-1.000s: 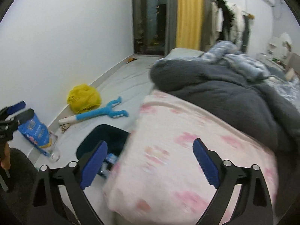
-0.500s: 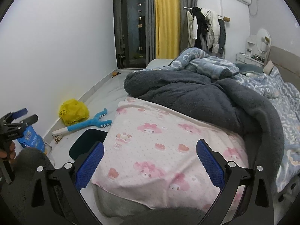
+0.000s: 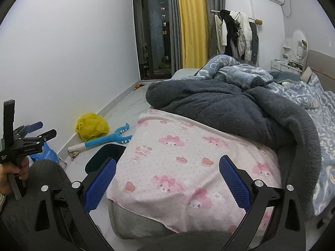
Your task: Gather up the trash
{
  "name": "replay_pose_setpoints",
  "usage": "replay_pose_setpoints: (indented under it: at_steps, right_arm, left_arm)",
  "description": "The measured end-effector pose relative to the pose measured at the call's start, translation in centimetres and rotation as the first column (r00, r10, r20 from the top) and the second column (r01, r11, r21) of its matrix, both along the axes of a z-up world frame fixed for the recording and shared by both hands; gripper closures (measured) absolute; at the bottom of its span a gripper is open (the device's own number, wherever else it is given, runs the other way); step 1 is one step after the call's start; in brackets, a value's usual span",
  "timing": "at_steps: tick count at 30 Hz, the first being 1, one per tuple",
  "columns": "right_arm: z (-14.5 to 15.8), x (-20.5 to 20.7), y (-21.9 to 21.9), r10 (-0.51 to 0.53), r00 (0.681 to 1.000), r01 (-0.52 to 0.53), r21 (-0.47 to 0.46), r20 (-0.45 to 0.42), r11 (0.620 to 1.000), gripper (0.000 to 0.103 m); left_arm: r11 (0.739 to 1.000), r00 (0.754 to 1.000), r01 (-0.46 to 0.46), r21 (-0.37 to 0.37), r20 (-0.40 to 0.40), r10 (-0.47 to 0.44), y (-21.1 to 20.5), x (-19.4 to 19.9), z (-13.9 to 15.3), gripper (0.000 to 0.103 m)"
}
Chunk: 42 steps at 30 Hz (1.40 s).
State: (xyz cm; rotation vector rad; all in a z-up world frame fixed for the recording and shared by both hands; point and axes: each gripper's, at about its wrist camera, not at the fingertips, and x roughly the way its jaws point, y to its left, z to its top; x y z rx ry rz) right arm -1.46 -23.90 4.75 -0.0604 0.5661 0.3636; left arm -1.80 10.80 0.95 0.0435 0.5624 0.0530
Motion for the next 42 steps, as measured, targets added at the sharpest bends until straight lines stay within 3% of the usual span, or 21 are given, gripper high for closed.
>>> replay_pose_setpoints:
  at_steps: [42]
  right_arm:
    - [0.11,-0.16,0.11,0.000,1.000,0.000,-0.005,0.004,1.000,0.003]
  left_arm:
    - [1.000,1.000,0.006,-0.005,0.001,-0.006,-0.09,-0.15,-0.03,0.003]
